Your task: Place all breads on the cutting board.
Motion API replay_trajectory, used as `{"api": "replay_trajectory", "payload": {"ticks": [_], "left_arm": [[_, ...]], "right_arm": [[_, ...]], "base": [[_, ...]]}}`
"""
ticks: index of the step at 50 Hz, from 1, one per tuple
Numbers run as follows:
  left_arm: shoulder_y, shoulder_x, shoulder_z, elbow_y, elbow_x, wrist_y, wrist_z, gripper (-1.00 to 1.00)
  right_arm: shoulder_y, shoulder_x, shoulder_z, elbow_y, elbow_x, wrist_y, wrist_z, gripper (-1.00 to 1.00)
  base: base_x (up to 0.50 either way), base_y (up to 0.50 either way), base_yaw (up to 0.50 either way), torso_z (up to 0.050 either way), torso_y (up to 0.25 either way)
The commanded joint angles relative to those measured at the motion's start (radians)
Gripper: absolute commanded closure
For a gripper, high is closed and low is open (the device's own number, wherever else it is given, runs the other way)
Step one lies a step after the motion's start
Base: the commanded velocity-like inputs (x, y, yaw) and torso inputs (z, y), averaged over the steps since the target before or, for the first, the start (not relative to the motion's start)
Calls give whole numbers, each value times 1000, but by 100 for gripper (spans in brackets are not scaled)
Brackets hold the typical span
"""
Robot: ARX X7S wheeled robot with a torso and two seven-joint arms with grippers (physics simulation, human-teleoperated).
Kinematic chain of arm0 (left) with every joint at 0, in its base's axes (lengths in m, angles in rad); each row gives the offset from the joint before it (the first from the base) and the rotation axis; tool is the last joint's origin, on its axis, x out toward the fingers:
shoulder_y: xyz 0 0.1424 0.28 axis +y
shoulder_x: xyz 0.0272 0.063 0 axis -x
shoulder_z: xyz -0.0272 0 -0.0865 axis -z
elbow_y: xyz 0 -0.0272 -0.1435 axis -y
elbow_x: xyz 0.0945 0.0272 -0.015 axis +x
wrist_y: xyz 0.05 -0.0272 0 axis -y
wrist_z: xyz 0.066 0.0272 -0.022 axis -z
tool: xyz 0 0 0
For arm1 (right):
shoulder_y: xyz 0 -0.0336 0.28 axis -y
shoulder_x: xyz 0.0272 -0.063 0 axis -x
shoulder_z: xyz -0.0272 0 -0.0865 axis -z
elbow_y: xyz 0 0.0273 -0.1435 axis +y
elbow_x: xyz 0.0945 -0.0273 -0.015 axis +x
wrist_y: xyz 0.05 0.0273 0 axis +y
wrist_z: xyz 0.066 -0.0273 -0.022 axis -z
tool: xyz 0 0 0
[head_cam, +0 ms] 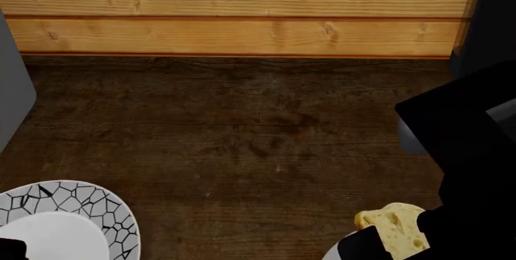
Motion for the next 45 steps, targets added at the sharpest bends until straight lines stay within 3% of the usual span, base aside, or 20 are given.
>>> {"api": "replay_trajectory", "payload": {"ticks": [1, 27, 28, 33, 45], "left_arm": [[51, 2, 12, 0, 44, 19, 38, -100], [140, 35, 44, -42, 138, 44, 117, -100], [135, 35, 44, -39, 130, 44, 110, 100], [97, 36, 31, -25, 104, 26, 99, 100], [-265, 76, -99, -26, -36, -83, 34, 100]], "right_arm": [[-16, 10, 10, -17, -21, 0, -24, 100], [-7, 0, -8, -20, -30, -6, -30, 100], [-4, 2, -9, -20, -28, -5, -29, 100], [31, 3, -11, -6, -15, 7, -20, 100], [157, 8, 60, 31, 11, -14, -26, 100]], "base": [[0, 0, 0, 0, 0], [0, 0, 0, 0, 0], [0, 0, 0, 0, 0], [0, 0, -1, 0, 0], [0, 0, 0, 0, 1]]}}
